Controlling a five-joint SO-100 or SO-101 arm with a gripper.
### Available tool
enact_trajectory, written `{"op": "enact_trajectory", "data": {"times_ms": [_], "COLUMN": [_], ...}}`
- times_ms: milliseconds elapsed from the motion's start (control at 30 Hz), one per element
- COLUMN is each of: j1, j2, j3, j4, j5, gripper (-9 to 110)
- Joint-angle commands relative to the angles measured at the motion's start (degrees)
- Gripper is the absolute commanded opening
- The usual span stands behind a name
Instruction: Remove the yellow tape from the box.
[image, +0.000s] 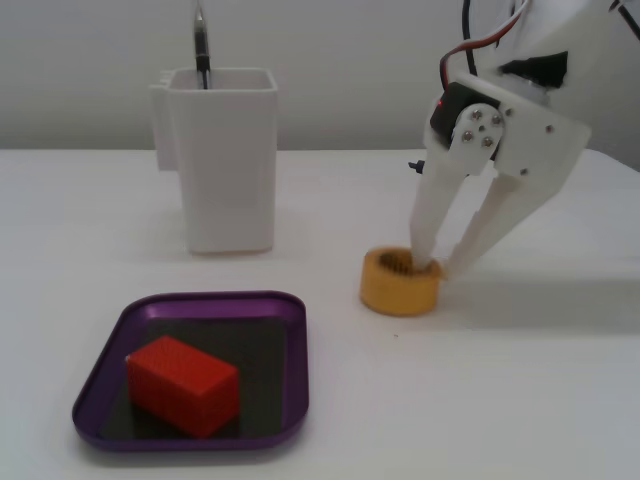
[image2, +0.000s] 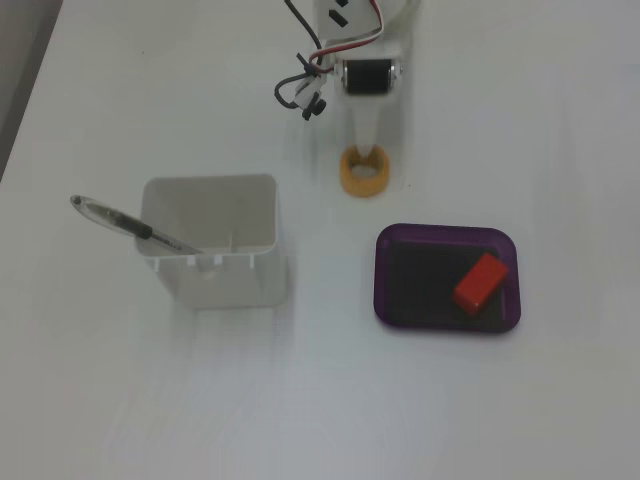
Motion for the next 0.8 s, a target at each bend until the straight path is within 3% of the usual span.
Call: {"op": "enact_trajectory", "data": {"times_ms": [0, 167, 300, 567, 767], "j1": [0.79, 0.62, 2.2, 2.2, 2.29], "j2": [2.46, 3.69, 10.02, 40.78, 66.27], "j3": [-0.44, -0.88, -4.83, -9.4, -1.05], "j4": [-0.53, 0.26, 9.84, 26.1, 31.11], "j5": [-0.26, 0.26, 0.26, -0.18, 0.0], "gripper": [12, 19, 19, 19, 19]}}
